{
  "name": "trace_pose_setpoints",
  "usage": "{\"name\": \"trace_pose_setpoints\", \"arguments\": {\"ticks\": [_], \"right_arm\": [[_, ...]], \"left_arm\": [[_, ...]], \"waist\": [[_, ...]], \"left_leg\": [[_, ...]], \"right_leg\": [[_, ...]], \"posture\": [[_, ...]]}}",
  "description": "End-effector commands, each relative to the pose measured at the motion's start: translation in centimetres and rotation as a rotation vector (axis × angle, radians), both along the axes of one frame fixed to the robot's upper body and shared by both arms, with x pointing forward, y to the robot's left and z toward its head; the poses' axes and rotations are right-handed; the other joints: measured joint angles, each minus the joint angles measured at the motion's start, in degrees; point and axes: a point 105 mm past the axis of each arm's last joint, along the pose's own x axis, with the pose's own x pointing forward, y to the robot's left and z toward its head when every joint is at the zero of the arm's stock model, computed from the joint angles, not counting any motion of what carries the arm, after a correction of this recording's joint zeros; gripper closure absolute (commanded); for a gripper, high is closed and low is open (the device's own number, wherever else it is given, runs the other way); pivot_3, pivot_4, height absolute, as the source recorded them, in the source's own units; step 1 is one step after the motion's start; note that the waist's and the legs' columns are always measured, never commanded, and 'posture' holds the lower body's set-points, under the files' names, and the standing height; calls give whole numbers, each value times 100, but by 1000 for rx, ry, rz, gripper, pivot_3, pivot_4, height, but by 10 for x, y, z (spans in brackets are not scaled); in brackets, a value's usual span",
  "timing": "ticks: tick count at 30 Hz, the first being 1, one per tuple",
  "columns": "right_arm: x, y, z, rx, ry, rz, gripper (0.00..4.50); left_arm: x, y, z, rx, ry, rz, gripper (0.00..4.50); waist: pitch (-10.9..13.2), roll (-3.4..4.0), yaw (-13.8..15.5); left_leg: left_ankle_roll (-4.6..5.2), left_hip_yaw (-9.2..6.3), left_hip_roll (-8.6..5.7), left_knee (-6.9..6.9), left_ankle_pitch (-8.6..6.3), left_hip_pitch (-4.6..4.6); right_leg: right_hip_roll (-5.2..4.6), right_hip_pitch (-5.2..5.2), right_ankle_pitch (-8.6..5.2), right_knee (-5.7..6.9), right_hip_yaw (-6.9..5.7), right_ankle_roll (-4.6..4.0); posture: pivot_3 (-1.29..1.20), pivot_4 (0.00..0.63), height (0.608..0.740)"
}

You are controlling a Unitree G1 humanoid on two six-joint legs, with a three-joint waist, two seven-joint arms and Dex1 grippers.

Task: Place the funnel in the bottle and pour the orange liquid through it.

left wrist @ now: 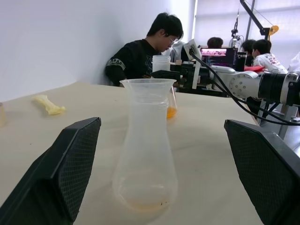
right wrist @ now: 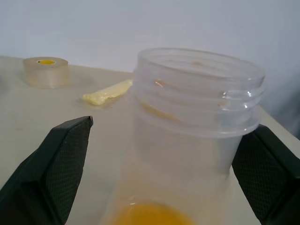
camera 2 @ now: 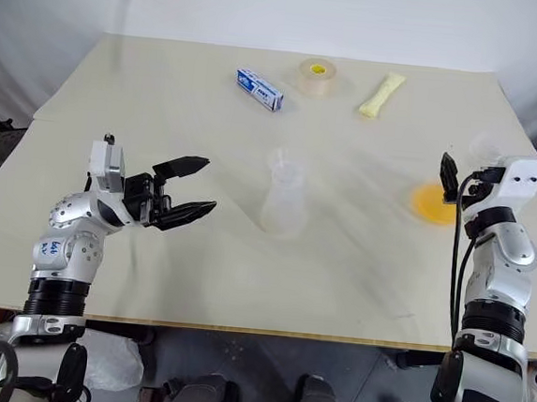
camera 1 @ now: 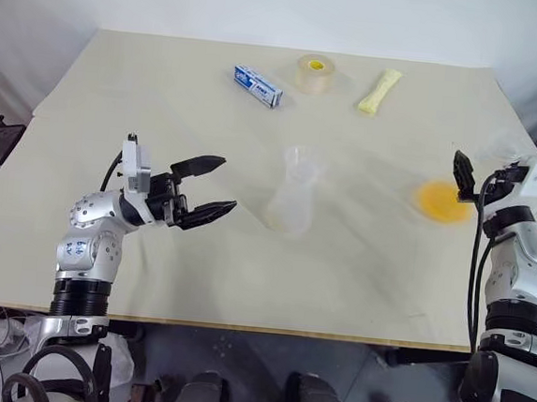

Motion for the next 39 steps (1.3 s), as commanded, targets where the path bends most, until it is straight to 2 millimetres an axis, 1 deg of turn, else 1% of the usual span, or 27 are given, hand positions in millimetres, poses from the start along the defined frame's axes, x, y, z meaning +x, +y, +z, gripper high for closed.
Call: {"name": "trace_pose_setpoints", "arguments": {"ticks": [1,4,5,6,8,9,13,16,17,19,21,22,23,25,29,33,35,39], "right_arm": [[-6,-11,22,-20,-71,-42,0],[-6,-13,24,-15,-76,-60,570],[-5,-13,24,-13,-75,-62,955],[-5,-13,24,-12,-77,-61,1198],[-6,-13,26,3,-87,-61,1879],[-6,-13,27,6,-91,-60,2082],[-7,-2,36,-23,-118,-33,2082],[-9,12,49,-52,-143,-6,2082],[-10,21,55,-64,-152,11,2082],[-12,52,67,-165,-155,58,2082],[-16,75,72,-237,-151,86,2082],[-20,99,77,-302,-162,116,2082],[-26,118,81,-355,-179,135,2082],[-33,140,85,-429,-193,140,2082],[-38,160,90,-529,-210,128,2082],[-47,194,83,-769,-256,145,2082],[-51,204,80,-862,-287,137,2082],[-54,217,78,-1007,-335,124,2082]], "left_arm": [[-4,-3,11,-12,-47,-18,14],[-3,-3,11,-12,-46,-19,0],[-3,-3,10,-12,-44,-19,0],[-3,-4,10,-11,-44,-20,0],[-3,-4,10,-11,-42,-22,0],[-3,-4,9,-11,-41,-23,0],[-3,-3,6,7,-36,-33,0],[-3,-1,3,22,-31,-35,0],[-2,-1,1,28,-31,-38,0],[-1,1,1,25,-31,-41,0],[2,2,1,15,-31,-42,0],[4,3,2,4,-32,-44,0],[5,4,2,-5,-33,-46,0],[8,5,4,-31,-41,-51,0],[11,6,7,-76,-47,-66,0],[10,4,4,-73,-42,-92,0],[10,4,4,-79,-44,-96,0],[9,3,2,-81,-45,-103,0]], "waist": [[0,0,1],[0,0,0],[0,0,0],[0,0,1],[0,0,2],[0,0,4],[0,0,5],[1,2,-4],[1,2,-8],[1,2,-23],[0,2,-41],[0,2,-38],[0,2,-38],[0,3,-38],[1,2,26],[1,2,20],[1,2,9],[1,2,1]], "left_leg": [[0,0,0,0,0,0],[0,0,0,0,0,0],[0,0,1,0,0,0],[0,0,0,0,0,0],[0,0,1,0,0,0],[0,0,1,0,0,0],[0,0,2,0,0,-1],[0,1,2,-2,0,-2],[0,1,1,-2,0,-2],[0,-2,4,-2,0,-2],[0,-6,2,-3,0,-2],[0,-7,2,-3,0,-3],[0,-8,2,-3,0,-3],[0,-11,-1,-3,0,-4],[0,-10,-9,1,0,-8],[1,-8,-14,3,0,-12],[1,-7,-12,1,0,-11],[0,-5,-11,0,0,-11]], "right_leg": [[0,0,0,0,0,0],[0,0,0,0,0,0],[0,0,0,0,0,0],[0,0,0,0,0,0],[0,0,0,0,0,0],[0,0,0,0,0,0],[-1,0,0,-1,0,0],[-1,-4,0,-1,1,0],[-1,-4,0,-1,0,0],[1,-5,0,0,0,0],[4,-7,0,0,0,0],[3,-7,0,0,0,0],[3,-7,0,1,0,0],[4,-9,0,1,0,0],[-1,-9,0,1,-2,0],[-4,-9,0,0,-5,0],[-2,-10,0,0,-8,0],[-1,-10,0,-1,-8,0]], "posture": [[0,150,740],[0,150,740],[0,150,740],[0,150,740],[0,150,740],[0,150,740],[0,150,740],[0,150,740],[0,150,740],[0,150,740],[0,150,740],[0,150,740],[0,150,740],[0,150,740],[0,150,740],[0,150,740],[0,150,740],[0,150,740]]}}
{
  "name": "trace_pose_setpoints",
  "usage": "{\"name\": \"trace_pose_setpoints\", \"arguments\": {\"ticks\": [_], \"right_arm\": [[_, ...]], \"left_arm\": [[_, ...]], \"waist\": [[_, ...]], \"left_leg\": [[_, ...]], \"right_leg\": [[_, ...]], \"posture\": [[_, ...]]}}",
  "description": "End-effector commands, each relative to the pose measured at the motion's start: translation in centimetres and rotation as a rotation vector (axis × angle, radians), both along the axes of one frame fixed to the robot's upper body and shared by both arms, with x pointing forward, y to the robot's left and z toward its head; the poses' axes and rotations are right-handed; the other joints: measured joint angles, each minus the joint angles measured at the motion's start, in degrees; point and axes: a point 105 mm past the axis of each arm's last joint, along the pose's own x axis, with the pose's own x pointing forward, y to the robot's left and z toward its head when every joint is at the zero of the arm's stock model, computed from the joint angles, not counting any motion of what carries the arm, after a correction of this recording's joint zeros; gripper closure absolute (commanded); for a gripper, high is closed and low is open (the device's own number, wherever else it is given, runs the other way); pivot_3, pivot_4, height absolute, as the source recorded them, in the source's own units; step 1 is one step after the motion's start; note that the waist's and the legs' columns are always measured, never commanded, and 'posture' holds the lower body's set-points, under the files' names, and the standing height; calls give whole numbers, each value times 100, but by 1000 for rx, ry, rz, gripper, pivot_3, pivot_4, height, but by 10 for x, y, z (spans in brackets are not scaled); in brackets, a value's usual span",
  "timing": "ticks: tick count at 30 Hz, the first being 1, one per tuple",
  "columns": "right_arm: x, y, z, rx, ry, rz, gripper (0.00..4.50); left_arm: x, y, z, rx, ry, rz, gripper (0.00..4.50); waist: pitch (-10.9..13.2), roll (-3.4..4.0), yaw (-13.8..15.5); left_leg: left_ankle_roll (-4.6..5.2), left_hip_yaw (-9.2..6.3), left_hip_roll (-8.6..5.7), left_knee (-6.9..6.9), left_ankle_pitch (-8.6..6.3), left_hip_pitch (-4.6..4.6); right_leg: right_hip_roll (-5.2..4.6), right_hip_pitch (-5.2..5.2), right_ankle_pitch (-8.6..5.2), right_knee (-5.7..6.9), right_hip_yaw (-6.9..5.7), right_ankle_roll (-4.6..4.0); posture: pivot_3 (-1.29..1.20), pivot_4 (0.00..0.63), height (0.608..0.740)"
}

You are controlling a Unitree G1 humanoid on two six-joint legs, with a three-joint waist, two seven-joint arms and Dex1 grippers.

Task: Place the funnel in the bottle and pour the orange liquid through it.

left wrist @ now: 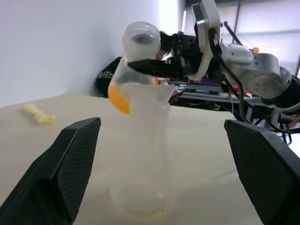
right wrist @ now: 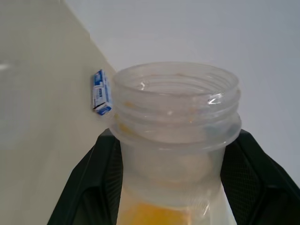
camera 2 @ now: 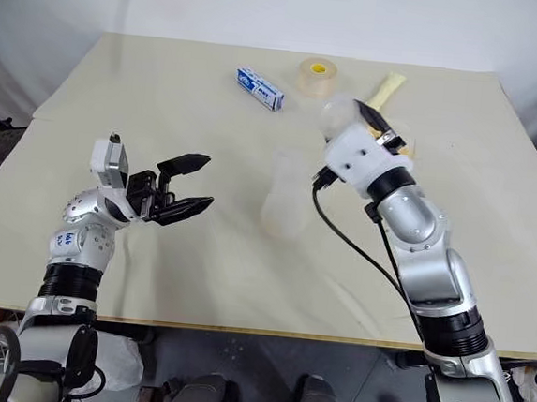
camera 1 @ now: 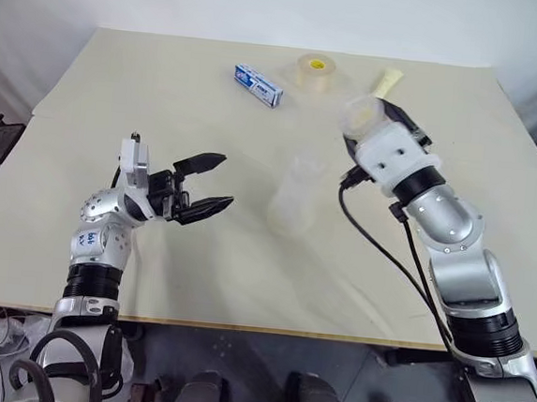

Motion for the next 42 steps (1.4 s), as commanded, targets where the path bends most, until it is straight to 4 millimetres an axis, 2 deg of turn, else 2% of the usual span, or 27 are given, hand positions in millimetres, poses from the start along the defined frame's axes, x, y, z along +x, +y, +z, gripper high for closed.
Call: {"name": "trace_pose_setpoints", "arguments": {"ticks": [1,12,23,42], "right_arm": [[-14,14,22,-127,-160,12,2082],[-11,16,34,-323,-349,-44,2082],[-7,21,28,-473,-420,-29,2082],[5,16,27,-616,-523,-60,2082]], "left_arm": [[-3,1,6,-17,-38,-8,0],[-7,-2,3,-29,-36,-24,0],[-7,-5,4,-42,-41,-22,0],[-6,-7,8,-68,-51,-13,0]], "waist": [[0,0,1],[0,-1,-6],[0,-1,-45],[0,-1,-129]], "left_leg": [[0,0,0,0,0,0],[0,-1,1,0,0,0],[0,-2,1,-1,0,0],[0,-6,5,-6,0,0]], "right_leg": [[0,0,0,0,-1,0],[0,0,0,0,-3,0],[0,0,0,0,-3,0],[-1,0,0,0,-7,0]], "posture": [[0,150,740],[0,150,740],[0,150,740],[0,150,740]]}}
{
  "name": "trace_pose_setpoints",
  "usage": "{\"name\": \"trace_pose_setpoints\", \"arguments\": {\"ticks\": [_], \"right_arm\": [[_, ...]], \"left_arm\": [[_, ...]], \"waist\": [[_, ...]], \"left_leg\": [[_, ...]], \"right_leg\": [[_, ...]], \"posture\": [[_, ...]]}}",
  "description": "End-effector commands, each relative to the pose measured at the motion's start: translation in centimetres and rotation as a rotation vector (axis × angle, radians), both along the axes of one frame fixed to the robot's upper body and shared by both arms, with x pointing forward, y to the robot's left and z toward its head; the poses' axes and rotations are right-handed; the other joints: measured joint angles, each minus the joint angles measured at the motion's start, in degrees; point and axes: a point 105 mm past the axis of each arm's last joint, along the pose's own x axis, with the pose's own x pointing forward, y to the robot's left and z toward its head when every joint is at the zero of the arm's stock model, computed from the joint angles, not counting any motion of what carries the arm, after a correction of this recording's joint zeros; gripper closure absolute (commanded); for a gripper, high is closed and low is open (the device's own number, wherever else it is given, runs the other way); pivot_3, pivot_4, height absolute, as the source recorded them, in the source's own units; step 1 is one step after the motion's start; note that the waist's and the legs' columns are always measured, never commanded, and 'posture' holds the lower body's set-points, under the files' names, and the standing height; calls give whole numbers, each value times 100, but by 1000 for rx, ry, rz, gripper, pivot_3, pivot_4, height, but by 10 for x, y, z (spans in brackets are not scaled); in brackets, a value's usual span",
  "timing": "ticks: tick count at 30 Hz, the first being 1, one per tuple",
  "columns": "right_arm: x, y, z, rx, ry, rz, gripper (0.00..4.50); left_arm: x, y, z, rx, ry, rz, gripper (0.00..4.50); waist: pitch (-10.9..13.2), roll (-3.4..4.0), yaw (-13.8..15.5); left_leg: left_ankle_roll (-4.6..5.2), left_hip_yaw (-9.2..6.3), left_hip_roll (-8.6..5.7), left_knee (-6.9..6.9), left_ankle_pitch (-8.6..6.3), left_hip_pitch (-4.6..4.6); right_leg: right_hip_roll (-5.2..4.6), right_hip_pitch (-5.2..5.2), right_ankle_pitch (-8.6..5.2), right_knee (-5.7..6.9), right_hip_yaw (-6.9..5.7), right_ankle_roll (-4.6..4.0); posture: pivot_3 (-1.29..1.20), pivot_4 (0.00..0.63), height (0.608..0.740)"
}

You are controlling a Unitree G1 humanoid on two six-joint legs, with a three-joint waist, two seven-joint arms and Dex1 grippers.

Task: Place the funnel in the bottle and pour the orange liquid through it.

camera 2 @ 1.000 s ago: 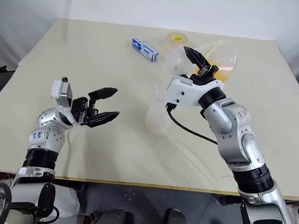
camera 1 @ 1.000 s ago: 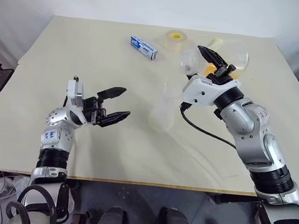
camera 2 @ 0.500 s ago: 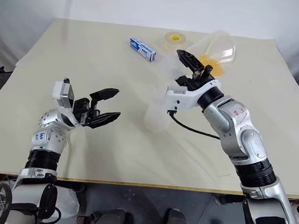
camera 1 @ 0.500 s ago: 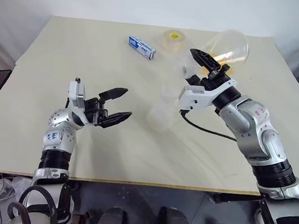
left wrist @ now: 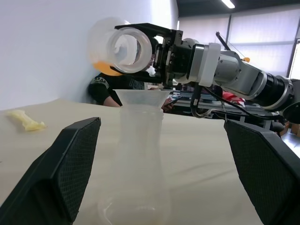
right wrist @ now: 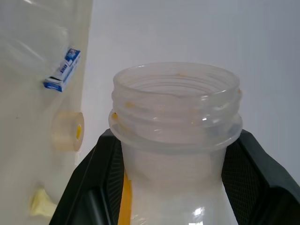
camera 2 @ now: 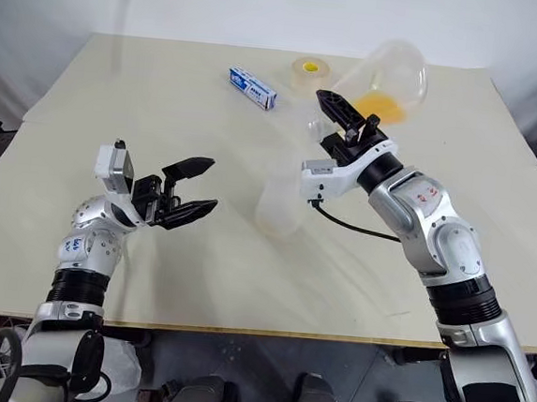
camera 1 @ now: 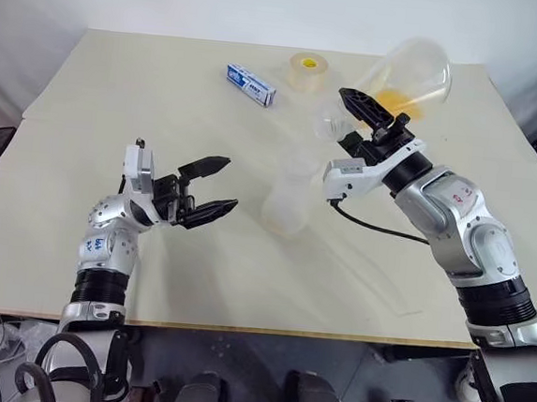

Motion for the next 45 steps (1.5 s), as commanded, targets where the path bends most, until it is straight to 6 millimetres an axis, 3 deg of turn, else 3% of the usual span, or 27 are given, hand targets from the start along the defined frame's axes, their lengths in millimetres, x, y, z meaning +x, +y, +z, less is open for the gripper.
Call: {"name": "trace_pose_setpoints", "arguments": {"ticks": [1,45], "right_arm": [[-5,1,15,-18,-79,17,2082],[-8,10,16,-133,-141,90,2082]], "left_arm": [[-4,1,13,-24,-62,5,0],[-2,0,15,-31,-63,11,0]], "waist": [[0,0,0],[0,0,-1]], "left_leg": [[0,0,0,0,0,0],[0,1,1,0,0,0]], "right_leg": [[0,0,0,0,0,0],[-1,0,0,0,1,0]], "posture": [[0,150,740],[0,150,740]]}}
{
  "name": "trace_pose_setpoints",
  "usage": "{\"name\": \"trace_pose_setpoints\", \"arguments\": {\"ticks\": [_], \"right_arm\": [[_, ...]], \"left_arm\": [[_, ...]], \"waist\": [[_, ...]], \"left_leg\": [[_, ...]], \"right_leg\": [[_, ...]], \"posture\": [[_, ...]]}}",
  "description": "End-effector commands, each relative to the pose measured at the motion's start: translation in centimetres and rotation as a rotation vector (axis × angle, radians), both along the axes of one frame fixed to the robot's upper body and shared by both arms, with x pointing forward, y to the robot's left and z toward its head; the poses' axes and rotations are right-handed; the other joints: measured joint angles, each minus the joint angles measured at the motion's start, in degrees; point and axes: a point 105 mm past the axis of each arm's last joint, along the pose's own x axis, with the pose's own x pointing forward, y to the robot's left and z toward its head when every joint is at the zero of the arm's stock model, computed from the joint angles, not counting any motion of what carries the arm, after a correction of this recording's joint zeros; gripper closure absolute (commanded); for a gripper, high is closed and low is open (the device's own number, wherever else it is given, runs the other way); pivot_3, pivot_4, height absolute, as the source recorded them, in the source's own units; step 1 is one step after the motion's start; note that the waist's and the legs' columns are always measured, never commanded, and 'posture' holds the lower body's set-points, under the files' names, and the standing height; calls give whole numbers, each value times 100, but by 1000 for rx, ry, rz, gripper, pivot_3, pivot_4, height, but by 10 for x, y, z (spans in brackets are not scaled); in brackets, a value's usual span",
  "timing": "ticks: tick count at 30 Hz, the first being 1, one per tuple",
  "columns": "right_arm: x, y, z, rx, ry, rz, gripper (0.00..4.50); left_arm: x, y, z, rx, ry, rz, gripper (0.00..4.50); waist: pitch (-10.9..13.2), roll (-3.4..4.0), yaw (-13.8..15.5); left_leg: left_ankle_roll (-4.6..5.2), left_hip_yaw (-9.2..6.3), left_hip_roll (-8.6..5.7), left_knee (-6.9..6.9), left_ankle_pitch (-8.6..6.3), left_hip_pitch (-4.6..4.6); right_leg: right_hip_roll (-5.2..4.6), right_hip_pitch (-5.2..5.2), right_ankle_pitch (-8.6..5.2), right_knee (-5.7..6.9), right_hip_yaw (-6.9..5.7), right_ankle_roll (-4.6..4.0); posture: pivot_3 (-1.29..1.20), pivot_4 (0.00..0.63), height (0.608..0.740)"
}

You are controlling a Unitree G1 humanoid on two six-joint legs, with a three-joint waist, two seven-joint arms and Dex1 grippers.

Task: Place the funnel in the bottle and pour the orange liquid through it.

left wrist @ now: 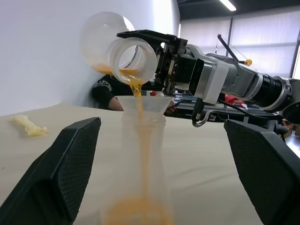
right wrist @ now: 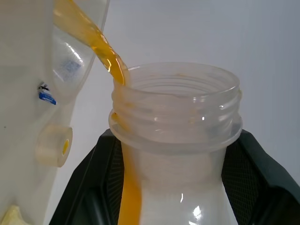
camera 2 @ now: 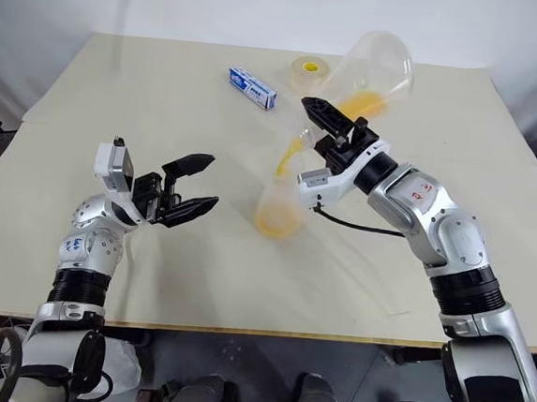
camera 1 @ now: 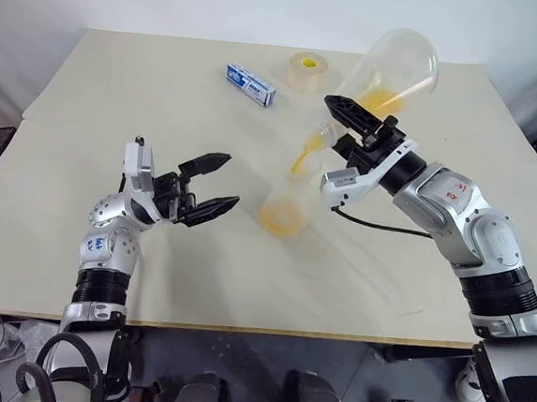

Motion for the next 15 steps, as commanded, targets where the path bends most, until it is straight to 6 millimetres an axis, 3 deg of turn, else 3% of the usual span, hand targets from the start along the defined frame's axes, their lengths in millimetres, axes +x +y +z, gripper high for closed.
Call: {"name": "trace_pose_setpoints", "arguments": {"ticks": [1,15], "right_arm": [[-7,2,19,-3,-73,25,2082],[-8,3,19,-35,-97,44,2082]], "left_arm": [[-3,1,11,-22,-51,-1,0],[-2,1,11,-22,-52,1,0]], "waist": [[0,0,0],[0,0,-1]], "left_leg": [[0,0,0,0,0,0],[0,0,0,0,0,0]], "right_leg": [[0,0,0,0,0,0],[0,0,0,0,0,0]], "posture": [[0,150,740],[0,150,740]]}}
